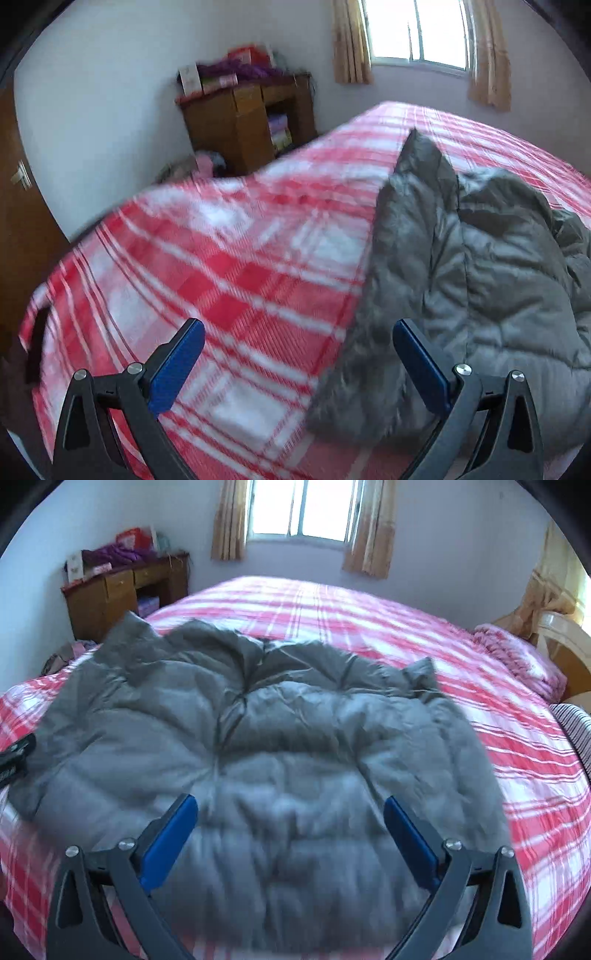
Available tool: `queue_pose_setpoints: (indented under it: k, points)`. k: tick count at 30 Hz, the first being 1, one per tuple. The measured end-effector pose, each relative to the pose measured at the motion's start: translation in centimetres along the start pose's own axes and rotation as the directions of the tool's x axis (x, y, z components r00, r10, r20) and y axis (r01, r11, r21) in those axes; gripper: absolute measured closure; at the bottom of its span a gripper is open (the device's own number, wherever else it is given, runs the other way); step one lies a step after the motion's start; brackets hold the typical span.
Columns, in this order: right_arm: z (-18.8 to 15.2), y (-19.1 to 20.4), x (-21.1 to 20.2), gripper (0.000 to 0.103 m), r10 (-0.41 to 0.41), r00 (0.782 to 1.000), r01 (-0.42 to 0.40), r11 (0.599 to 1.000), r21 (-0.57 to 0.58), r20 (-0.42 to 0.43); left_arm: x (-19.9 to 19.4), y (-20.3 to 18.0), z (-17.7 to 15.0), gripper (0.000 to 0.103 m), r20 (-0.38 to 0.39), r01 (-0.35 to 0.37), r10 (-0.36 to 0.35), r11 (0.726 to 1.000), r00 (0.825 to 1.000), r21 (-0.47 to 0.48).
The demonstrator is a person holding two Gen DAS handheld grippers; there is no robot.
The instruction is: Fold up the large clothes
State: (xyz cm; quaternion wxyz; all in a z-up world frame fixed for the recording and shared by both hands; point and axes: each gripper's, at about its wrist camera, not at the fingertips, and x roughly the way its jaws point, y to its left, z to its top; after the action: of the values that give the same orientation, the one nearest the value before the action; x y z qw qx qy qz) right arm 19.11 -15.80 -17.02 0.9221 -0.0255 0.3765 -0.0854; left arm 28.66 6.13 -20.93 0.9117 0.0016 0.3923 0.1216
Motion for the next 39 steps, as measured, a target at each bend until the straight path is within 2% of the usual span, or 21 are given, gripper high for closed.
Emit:
queue_pose_setpoints:
  k: [3,5,7,10,11,12,15,18,19,21,23,25,29,31,34,36,39]
  points:
    - [-2.2,1.1,0.6,0.000,-0.005,1.000,0.004,0.999,-0.042,-0.031,2.0,-1.1,-1.1,0.001,-0.077,0.021,-0.020,1.000,0.997,0.012]
    - [-2.7,1.4,2.2,0.000,-0.022,0.998,0.019,0.998,-0.060,-0.050,2.4,-1.4,-1.5,0.001,-0.074,0.042,-0.043,0.999,0.996,-0.007]
    - [-3.2,1.7,2.7,0.000,-0.040,0.999,0.037,0.996,-0.081,-0.028,2.7,-1.1,-1.6,0.001,-0.081,0.071,-0.073,0.997,0.994,-0.032]
    - [-3.4,1.6,3.0,0.000,-0.045,0.999,0.042,0.996,-0.083,-0.028,3.1,-0.7,-1.5,0.009,-0.096,0.142,-0.150,0.987,0.984,-0.079]
    - [-3.5,1.7,2.9,0.000,-0.044,0.999,0.041,0.996,-0.084,-0.027,2.9,-0.8,-1.5,0.017,-0.090,0.159,-0.165,0.984,0.982,-0.075]
    - [-3.7,1.7,2.7,0.000,-0.042,0.999,0.039,0.996,-0.081,-0.027,2.7,-0.9,-1.4,0.029,-0.085,0.177,-0.183,0.982,0.980,-0.065]
    - [-4.1,2.0,2.4,0.000,-0.057,0.998,0.055,0.995,-0.088,-0.016,1.7,-2.1,-1.4,0.050,-0.082,0.251,-0.254,0.967,0.964,-0.045]
    - [-4.4,2.2,2.6,0.000,-0.073,0.997,0.072,0.992,-0.099,-0.007,1.9,-2.6,-1.3,0.051,-0.077,0.262,-0.264,0.964,0.961,-0.034]
    - [-4.4,2.1,2.8,0.000,-0.071,0.997,0.070,0.993,-0.098,-0.006,1.8,-2.6,-1.3,0.055,-0.071,0.271,-0.273,0.962,0.960,-0.037]
    - [-4.5,2.1,2.8,0.000,-0.065,0.998,0.065,0.994,-0.093,-0.006,1.6,-2.4,-1.1,0.085,-0.070,0.308,-0.310,0.950,0.948,-0.043]
    - [-4.4,2.0,2.9,0.000,-0.062,0.998,0.062,0.994,-0.090,-0.005,1.3,-1.9,-0.9,0.091,-0.077,0.358,-0.362,0.931,0.929,-0.066]
    - [-4.5,2.0,2.8,0.000,-0.063,0.998,0.062,0.994,-0.089,-0.005,0.9,-1.3,-0.7,0.094,-0.062,0.364,-0.367,0.930,0.928,-0.053]
    - [-4.6,1.9,2.6,0.000,-0.063,0.998,0.062,0.995,-0.084,-0.009,-0.8,0.2,-0.2,0.094,-0.028,0.411,-0.415,0.908,0.910,-0.083]
    - [-4.6,1.9,2.5,0.000,-0.068,0.998,0.067,0.994,-0.082,-0.012,-0.9,0.6,0.0,0.094,-0.032,0.437,-0.441,0.895,0.897,-0.086]
    - [-4.5,1.8,2.6,0.000,-0.071,0.997,0.069,0.994,-0.084,-0.016,0.1,0.9,0.0,0.096,-0.048,0.449,-0.455,0.888,0.889,-0.096]
    - [-4.5,1.8,2.7,0.000,-0.074,0.997,0.072,0.994,-0.083,-0.021,0.8,2.0,-0.3,0.097,-0.060,0.479,-0.491,0.865,0.869,-0.149]
    - [-4.5,2.2,2.5,0.000,-0.082,0.996,0.080,0.993,-0.092,-0.020,0.2,3.4,-0.4,0.097,-0.043,0.501,-0.514,0.849,0.857,-0.165]
